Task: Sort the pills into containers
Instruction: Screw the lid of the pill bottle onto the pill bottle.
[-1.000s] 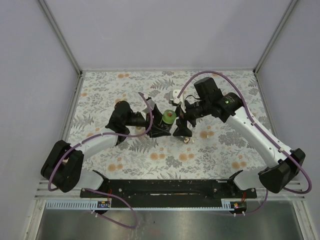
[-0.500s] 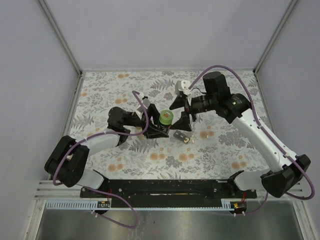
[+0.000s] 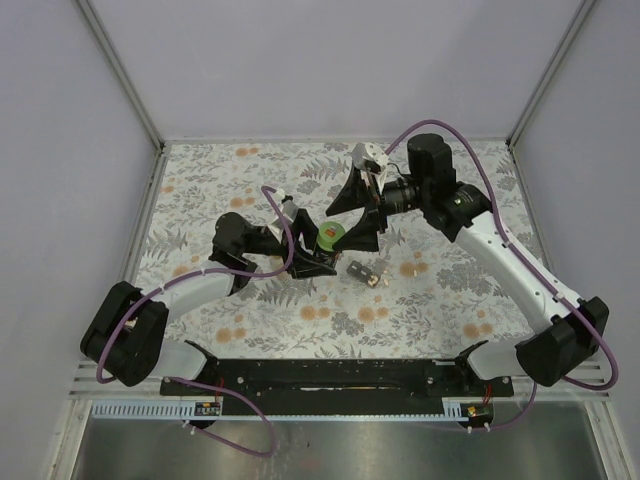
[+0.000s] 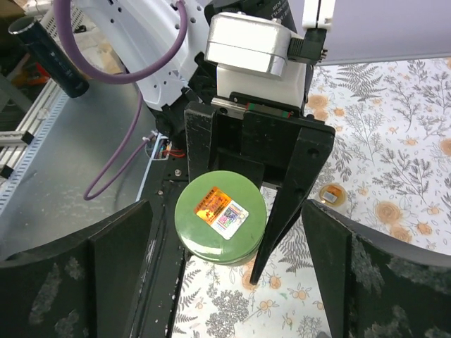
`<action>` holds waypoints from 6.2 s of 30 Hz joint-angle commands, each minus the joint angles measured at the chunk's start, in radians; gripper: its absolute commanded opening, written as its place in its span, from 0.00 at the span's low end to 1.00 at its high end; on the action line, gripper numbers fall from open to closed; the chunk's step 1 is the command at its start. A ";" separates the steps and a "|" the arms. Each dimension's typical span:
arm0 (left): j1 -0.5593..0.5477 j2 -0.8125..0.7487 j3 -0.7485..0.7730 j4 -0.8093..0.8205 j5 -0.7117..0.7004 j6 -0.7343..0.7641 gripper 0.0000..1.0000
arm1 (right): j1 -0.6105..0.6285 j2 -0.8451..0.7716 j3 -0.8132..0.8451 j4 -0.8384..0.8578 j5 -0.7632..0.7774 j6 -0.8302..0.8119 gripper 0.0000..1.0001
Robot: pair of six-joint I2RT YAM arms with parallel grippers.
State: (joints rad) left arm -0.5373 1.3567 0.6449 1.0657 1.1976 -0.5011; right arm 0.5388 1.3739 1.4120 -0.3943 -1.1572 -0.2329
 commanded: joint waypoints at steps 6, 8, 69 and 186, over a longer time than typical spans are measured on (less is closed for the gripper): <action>-0.001 -0.028 -0.008 0.103 -0.023 -0.027 0.00 | -0.002 0.004 -0.084 0.270 -0.121 0.156 0.96; -0.003 -0.030 -0.010 0.114 -0.024 -0.036 0.00 | -0.003 0.007 -0.096 0.290 -0.122 0.164 0.96; -0.012 -0.105 0.006 -0.187 -0.233 0.213 0.00 | -0.002 -0.006 -0.205 0.474 -0.018 0.337 0.55; 0.007 -0.042 0.044 -0.038 -0.021 0.009 0.00 | -0.020 -0.038 -0.180 0.523 0.002 0.372 0.99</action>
State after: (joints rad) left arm -0.5228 1.3125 0.6930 0.9455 1.1465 -0.4911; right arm 0.5224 1.3182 1.1877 0.0803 -1.1454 0.1196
